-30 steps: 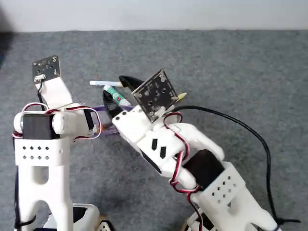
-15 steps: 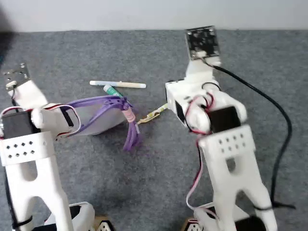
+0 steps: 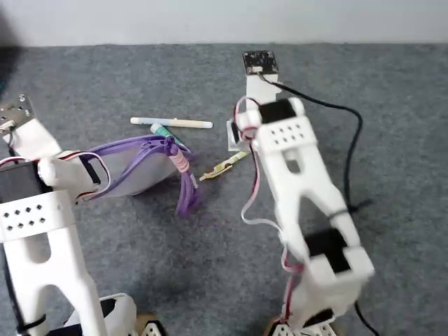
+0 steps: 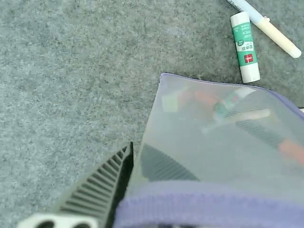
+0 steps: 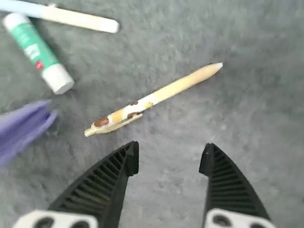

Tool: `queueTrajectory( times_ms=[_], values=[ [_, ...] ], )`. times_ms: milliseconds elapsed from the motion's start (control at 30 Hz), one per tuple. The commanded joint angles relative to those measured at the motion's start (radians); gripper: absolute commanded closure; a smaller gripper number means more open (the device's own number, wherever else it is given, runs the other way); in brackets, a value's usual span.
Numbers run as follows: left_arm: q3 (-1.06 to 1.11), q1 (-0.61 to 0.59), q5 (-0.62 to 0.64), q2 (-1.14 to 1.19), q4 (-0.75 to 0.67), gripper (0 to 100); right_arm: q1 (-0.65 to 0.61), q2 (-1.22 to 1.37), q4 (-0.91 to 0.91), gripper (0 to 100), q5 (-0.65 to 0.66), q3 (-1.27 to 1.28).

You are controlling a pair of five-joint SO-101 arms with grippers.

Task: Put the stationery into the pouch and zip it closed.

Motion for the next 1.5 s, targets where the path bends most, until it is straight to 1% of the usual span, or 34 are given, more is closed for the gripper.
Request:
queueTrajectory(
  times_ms=[0,133,367,467,667,733,867,933,1033,1100,1167,1267,1400,1467],
  values=[
    [0.002,-0.026,0.009,0.023,0.021,99,0.013,0.168,0.085,77.8,-0.114,-0.247],
    [0.002,-0.026,0.009,0.023,0.021,99,0.013,0.367,0.150,77.8,-0.201,-0.471],
    [0.002,-0.026,0.009,0.023,0.021,99,0.015,0.631,0.214,77.7,-0.267,-0.795],
    [0.002,-0.026,0.009,0.023,0.021,99,0.018,0.713,0.211,77.8,-0.269,-0.884],
    [0.031,-0.026,0.009,0.023,0.021,99,0.087,0.839,0.202,78.0,-0.269,-0.957],
    [0.061,-0.026,0.009,0.023,0.020,99,0.119,0.866,0.202,81.2,-0.269,-0.957],
    [0.105,-0.026,0.009,0.023,0.020,99,0.163,0.895,0.202,94.4,-0.269,-0.957],
    [0.110,-0.026,0.009,0.023,0.020,99,0.170,0.898,0.203,99.4,-0.269,-0.957],
    [0.107,-0.026,0.009,0.023,0.020,99,0.168,0.897,0.226,99.1,-0.267,-0.982],
    [0.107,-0.026,0.009,0.023,0.020,99,0.163,0.897,0.274,99.1,-0.267,-1.045],
    [0.107,-0.026,0.009,0.023,0.020,99,0.154,0.897,0.343,99.1,-0.242,-1.126],
    [0.107,-0.005,0.009,0.023,0.020,99,0.133,0.897,0.458,99.1,-0.163,-1.264],
    [0.107,0.075,0.011,0.023,0.020,99,0.125,0.862,0.463,99.1,-0.063,-1.436],
    [0.105,0.109,0.017,0.023,0.018,99,0.113,0.814,0.464,99.1,-0.008,-1.452]
  ],
)
